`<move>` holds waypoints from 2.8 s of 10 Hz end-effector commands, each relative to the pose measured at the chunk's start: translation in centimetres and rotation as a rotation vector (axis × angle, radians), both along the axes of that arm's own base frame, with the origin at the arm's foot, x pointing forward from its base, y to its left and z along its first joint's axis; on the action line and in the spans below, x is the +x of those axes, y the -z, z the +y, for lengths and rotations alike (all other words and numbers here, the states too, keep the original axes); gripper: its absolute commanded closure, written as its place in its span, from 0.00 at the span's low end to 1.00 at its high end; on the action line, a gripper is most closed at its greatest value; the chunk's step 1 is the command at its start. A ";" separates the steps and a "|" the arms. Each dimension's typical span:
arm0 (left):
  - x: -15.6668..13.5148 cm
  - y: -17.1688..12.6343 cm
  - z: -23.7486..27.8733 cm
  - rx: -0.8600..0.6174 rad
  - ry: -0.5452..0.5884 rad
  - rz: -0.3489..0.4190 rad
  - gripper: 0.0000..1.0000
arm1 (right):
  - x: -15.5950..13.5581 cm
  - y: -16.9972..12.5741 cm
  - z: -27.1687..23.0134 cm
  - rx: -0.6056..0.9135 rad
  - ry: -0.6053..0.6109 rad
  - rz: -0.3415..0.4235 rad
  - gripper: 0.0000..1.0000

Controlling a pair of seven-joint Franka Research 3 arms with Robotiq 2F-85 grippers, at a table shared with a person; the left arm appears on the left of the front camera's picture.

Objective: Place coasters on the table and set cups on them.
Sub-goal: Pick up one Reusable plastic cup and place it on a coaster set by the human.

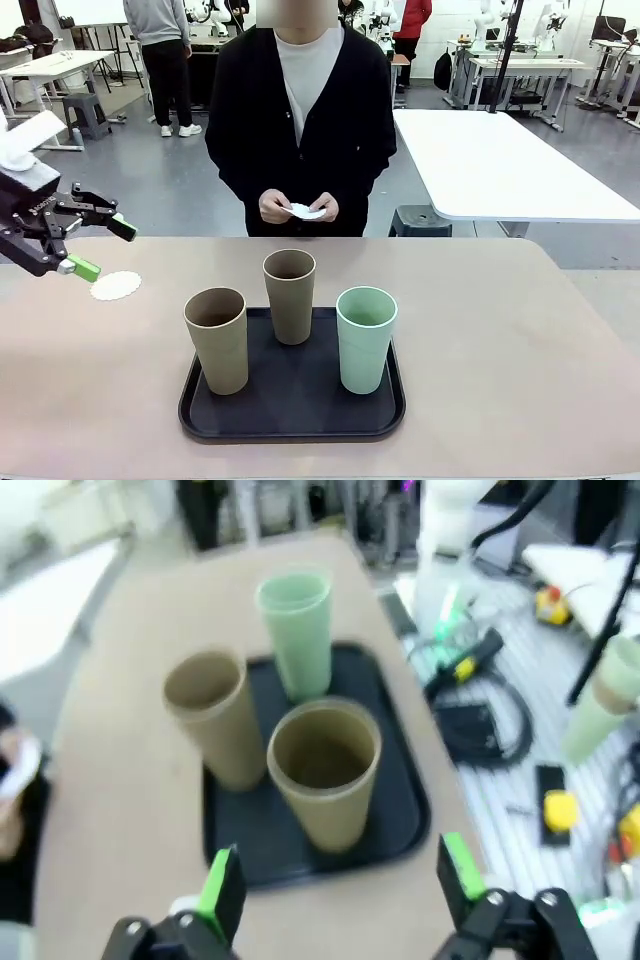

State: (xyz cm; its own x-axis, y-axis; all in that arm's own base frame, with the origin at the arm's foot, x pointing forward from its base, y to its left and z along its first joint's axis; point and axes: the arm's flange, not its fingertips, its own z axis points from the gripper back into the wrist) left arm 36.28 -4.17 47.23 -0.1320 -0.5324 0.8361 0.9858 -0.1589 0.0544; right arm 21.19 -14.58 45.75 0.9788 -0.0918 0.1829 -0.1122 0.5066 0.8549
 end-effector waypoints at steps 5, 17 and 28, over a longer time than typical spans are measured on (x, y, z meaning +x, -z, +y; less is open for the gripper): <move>-0.5 2.4 0.0 -0.151 0.089 0.092 0.00 | 0.1 0.1 0.0 0.021 -0.001 -0.014 0.00; 1.3 14.3 -1.4 -0.213 0.051 -0.037 0.00 | 0.1 0.1 0.0 0.021 -0.001 -0.014 0.00; 3.2 20.1 -4.4 -0.276 0.189 0.041 0.00 | 0.1 0.1 0.0 0.021 -0.001 -0.014 0.00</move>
State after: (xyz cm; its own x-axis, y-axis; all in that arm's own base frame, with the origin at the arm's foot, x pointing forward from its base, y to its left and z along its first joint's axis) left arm 38.89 -8.43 27.37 -0.1130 -0.2807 0.9531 0.9503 -0.3107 0.0212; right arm 21.16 -14.62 45.74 0.9789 -0.0934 0.1818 -0.1104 0.5070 0.8548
